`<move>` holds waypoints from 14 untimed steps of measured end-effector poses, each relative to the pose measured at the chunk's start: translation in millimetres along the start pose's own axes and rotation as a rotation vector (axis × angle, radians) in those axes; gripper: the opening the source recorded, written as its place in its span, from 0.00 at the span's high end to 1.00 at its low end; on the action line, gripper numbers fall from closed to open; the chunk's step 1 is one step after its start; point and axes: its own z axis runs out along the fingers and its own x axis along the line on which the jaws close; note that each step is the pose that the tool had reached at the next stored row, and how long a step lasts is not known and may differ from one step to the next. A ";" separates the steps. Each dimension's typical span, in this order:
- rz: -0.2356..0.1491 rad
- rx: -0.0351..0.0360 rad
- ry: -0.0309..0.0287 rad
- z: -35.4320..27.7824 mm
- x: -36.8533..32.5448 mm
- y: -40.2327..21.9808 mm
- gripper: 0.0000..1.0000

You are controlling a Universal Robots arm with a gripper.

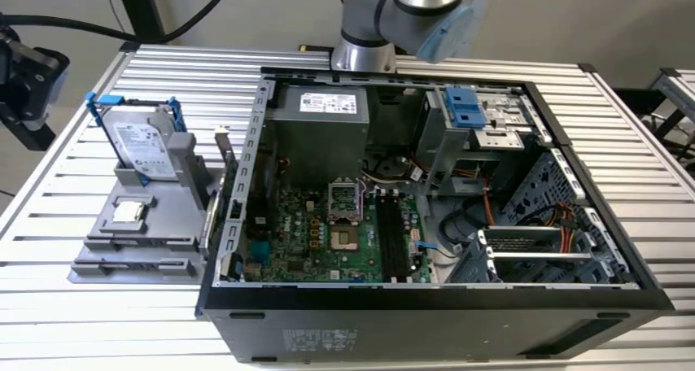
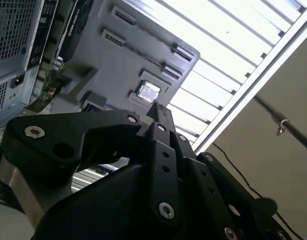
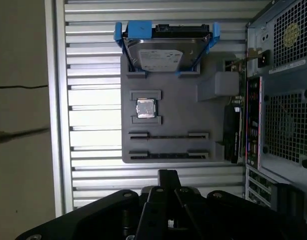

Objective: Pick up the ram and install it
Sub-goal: 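Pick up the ram and move it above insertion slot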

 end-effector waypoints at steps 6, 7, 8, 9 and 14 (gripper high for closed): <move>0.000 0.0001 0.0000 -0.2 -0.2 -5.1 1.00; 0.000 0.0000 0.0000 -0.2 -0.2 -5.7 1.00; 0.000 0.0000 -0.0001 -0.2 -0.3 -6.4 1.00; 0.000 0.0000 0.0000 -0.2 -0.3 -6.4 1.00; 0.000 0.0000 -0.0001 -0.2 -0.3 -6.8 1.00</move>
